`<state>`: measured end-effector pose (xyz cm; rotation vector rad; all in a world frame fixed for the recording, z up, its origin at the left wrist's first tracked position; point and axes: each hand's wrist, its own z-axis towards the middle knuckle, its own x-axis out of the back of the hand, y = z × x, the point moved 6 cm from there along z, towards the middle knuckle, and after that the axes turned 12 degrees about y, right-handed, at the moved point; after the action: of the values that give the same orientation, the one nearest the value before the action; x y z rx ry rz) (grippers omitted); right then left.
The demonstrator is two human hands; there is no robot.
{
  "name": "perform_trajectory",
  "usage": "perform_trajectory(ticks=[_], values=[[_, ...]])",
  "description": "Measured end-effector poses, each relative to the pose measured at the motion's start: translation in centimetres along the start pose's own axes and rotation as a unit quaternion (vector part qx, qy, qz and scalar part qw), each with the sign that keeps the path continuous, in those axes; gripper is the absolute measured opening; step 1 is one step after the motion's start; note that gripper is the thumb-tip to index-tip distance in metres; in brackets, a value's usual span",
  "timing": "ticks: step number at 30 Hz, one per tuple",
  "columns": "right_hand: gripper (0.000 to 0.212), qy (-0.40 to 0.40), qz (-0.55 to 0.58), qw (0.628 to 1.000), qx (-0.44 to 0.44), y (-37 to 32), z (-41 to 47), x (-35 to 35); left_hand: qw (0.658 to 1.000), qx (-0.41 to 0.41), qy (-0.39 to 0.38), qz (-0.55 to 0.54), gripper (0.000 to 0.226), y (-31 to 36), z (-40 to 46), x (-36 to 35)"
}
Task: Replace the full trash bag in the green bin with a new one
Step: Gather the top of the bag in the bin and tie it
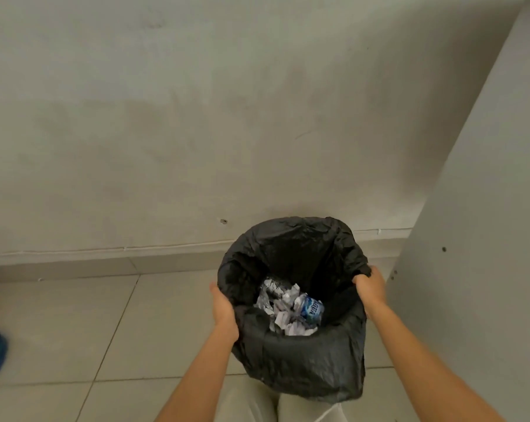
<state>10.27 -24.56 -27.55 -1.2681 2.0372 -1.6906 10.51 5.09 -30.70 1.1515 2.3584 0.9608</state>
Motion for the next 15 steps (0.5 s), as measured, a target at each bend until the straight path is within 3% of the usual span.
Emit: perform_trajectory(ticks=[3, 5, 8, 11, 13, 15], values=[[0.029, -0.109, 0.254, 0.949, -0.155, 1.6, -1.0, -1.1, 0.989, 0.106, -0.087, -0.058, 0.079, -1.3, 1.7, -0.3], [0.046, -0.081, 0.29, 0.931, -0.207, 2.7, -0.5, -1.2, 0.99, 0.119, -0.079, -0.008, 0.075, -1.5, 2.1, 0.0], [0.058, -0.045, 0.174, 0.954, -0.239, 4.4, 0.6, -0.7, 0.987, 0.131, -0.001, 0.095, 0.056, -2.0, 2.3, 2.5], [0.053, -0.056, 0.05, 0.975, -0.209, 4.6, 0.2, 0.3, 0.992, 0.101, -0.04, 0.06, 0.025, -1.0, 2.2, 3.1], [0.053, -0.098, 0.034, 0.968, -0.227, 5.2, 0.0, 0.3, 0.995, 0.061, -0.081, -0.008, 0.033, 0.7, 2.1, 3.2], [0.034, -0.109, 0.059, 0.962, -0.244, 5.0, -0.5, 0.9, 0.994, 0.027, -0.096, -0.044, 0.036, 2.9, 1.9, 3.6]])
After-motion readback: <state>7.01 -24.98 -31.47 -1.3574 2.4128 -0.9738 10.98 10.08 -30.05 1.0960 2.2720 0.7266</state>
